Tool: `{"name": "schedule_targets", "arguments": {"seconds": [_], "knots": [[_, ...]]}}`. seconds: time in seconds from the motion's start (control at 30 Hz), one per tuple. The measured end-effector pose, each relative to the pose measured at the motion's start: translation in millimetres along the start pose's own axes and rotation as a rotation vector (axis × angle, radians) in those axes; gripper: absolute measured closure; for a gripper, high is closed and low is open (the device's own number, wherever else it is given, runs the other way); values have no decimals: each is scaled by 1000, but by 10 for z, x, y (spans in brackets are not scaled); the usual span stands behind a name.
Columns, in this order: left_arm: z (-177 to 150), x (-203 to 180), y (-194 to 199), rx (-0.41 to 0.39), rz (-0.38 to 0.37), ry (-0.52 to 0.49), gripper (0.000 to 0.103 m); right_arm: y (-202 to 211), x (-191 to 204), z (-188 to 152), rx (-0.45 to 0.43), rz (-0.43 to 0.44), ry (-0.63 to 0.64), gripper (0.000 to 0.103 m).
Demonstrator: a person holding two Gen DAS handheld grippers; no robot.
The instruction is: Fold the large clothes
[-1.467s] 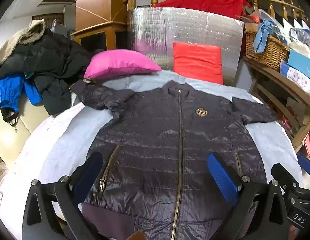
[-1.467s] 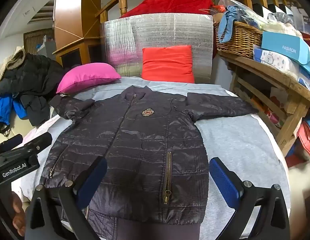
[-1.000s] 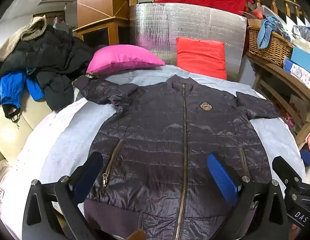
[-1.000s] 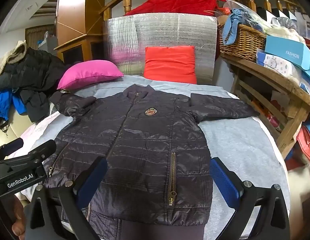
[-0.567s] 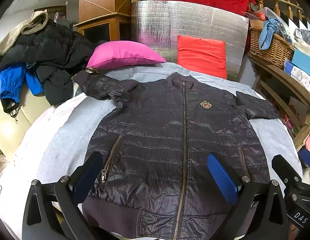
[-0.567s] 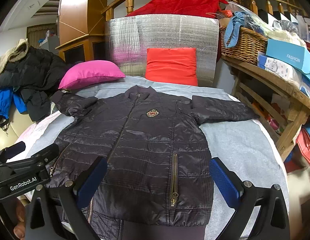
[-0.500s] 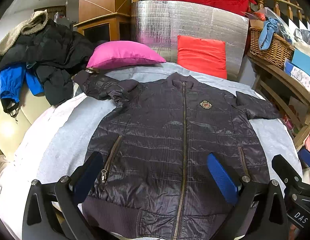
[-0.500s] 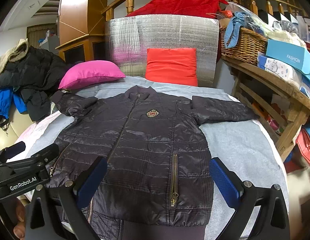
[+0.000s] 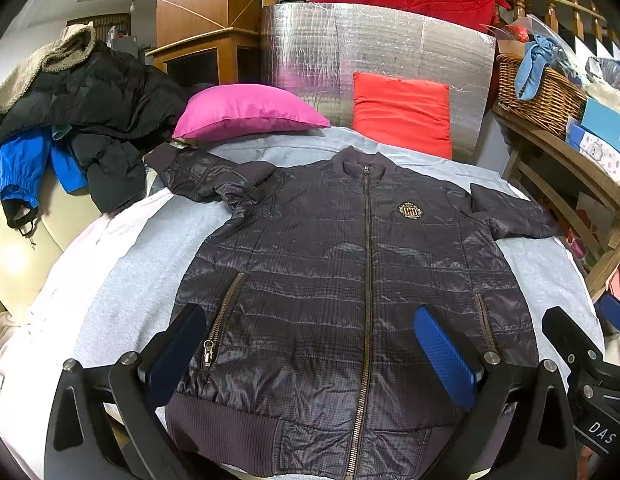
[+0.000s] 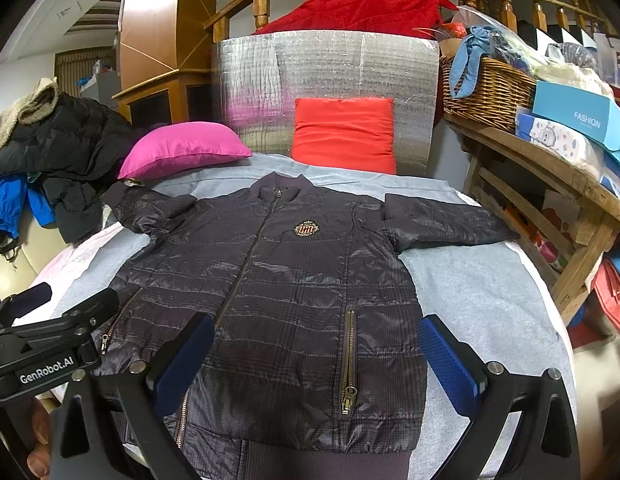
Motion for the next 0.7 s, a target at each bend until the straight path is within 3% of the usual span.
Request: {"name": "schedule_targets", "arguments": {"seconds": [0.7], "knots": [[31,21,2,3,0,-1,0,-11,-3,4,3,4,-2,0]]}}
Point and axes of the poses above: each gripper's, at about its wrist camera, not at the fingertips, and y roughly against the way its jaws point, x to its left, z to its top, the point moved 1 cm from there along -y, roughly the way its jaws point, and after that the axes turned 14 degrees about y, right-handed, at the moved point
